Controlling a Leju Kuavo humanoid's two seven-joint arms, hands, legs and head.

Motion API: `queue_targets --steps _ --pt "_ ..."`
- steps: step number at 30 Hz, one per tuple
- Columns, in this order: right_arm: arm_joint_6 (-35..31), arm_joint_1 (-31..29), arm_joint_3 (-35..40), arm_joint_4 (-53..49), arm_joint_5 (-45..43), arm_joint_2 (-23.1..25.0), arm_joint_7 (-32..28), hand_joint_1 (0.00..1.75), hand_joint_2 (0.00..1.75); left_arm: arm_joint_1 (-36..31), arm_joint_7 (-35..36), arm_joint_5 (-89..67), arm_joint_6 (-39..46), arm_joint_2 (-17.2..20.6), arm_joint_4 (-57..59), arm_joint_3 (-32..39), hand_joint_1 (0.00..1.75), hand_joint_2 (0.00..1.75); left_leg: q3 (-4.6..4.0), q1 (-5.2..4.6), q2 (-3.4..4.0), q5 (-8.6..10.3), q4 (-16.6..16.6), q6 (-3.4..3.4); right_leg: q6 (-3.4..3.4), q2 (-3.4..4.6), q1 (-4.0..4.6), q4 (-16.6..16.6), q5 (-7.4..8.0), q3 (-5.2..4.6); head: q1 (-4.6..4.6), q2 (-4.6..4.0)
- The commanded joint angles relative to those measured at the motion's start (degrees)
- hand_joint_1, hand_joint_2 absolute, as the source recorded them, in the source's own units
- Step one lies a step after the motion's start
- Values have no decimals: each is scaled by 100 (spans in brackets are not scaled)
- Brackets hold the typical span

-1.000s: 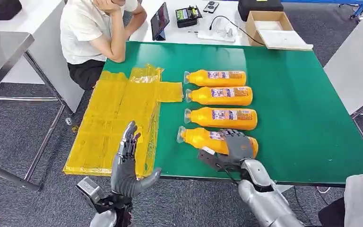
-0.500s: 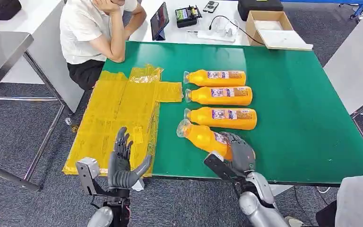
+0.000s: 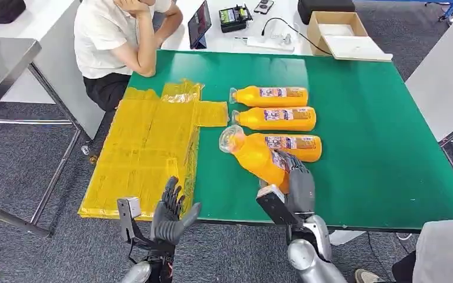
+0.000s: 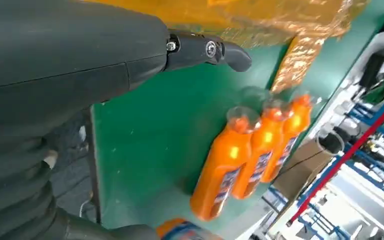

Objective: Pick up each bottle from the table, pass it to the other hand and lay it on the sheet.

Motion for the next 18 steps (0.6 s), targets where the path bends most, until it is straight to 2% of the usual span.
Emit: queue_targets --steps 1,3,8,9,16,18 --pt "-28 -206 342 -60 -45 64 40 175 175 -271 -29 51 1 197 534 -324 0 175 21 -3 11 -3 -8 8 -13 -3 2 -4 -4 17 -2 0" --pt "108 -334 493 137 -87 53 96 175 175 -308 -326 -61 45 204 410 -362 0 175 8 -2 6 0 -4 6 -7 0 1 -2 -2 5 0 0" --pt "125 -379 532 252 -101 100 103 175 175 -332 -305 -64 52 184 338 -363 0 175 30 -4 19 -7 -9 13 -16 3 2 -6 -7 27 0 0" --pt "125 -379 532 252 -101 100 103 175 175 -332 -305 -64 52 184 338 -363 0 175 7 -2 6 -1 -5 6 -8 0 0 -3 -3 9 0 0" --pt "125 -381 530 254 -102 95 103 175 175 -319 -306 -62 49 188 341 -365 0 175 20 -2 8 -6 -7 9 -13 -1 2 -4 -6 20 0 0" --pt "294 -433 649 379 -84 76 171 175 175 -345 -527 -312 50 222 249 -448 0 175 28 -4 11 -7 -10 11 -16 -1 2 -5 -8 26 0 0"
